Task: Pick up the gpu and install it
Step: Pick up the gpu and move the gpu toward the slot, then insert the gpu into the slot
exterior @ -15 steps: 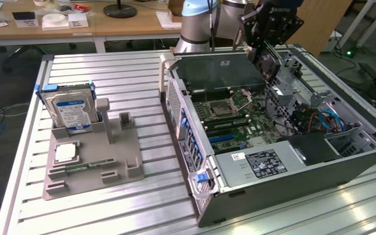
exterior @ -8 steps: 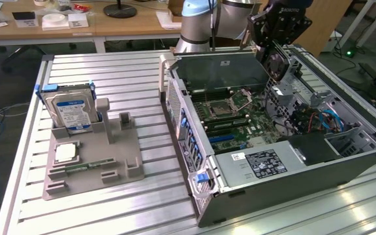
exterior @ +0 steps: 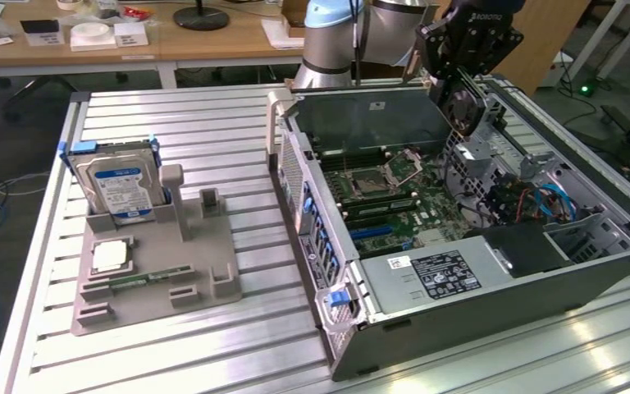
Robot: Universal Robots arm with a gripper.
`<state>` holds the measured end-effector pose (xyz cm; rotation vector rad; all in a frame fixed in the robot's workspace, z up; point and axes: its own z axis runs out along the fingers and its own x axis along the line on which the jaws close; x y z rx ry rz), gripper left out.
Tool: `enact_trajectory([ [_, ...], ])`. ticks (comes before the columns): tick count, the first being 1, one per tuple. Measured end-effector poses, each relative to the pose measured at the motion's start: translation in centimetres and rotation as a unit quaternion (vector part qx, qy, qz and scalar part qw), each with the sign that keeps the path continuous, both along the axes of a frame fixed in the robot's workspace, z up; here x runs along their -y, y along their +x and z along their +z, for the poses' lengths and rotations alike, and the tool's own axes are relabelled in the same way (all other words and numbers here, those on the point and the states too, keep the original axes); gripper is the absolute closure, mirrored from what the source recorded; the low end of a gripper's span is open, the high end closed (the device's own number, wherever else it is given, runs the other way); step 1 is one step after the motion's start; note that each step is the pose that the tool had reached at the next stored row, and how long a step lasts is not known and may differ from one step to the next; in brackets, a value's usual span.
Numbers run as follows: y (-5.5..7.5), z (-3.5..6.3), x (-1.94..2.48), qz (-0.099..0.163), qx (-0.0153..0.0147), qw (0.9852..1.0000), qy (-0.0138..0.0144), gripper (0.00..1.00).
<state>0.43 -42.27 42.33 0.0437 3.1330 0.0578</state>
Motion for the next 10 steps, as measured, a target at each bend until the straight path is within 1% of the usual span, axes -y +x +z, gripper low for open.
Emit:
enact_trajectory([
  [7, 0.0, 0.0, 0.0, 0.001, 0.0, 1.0, 0.0, 0.71],
  [8, 0.0, 0.0, 0.0, 0.004, 0.0, 1.0, 0.0001, 0.71],
  [10, 0.0, 0.0, 0.0, 0.019, 0.0, 0.9998, 0.0, 0.71],
])
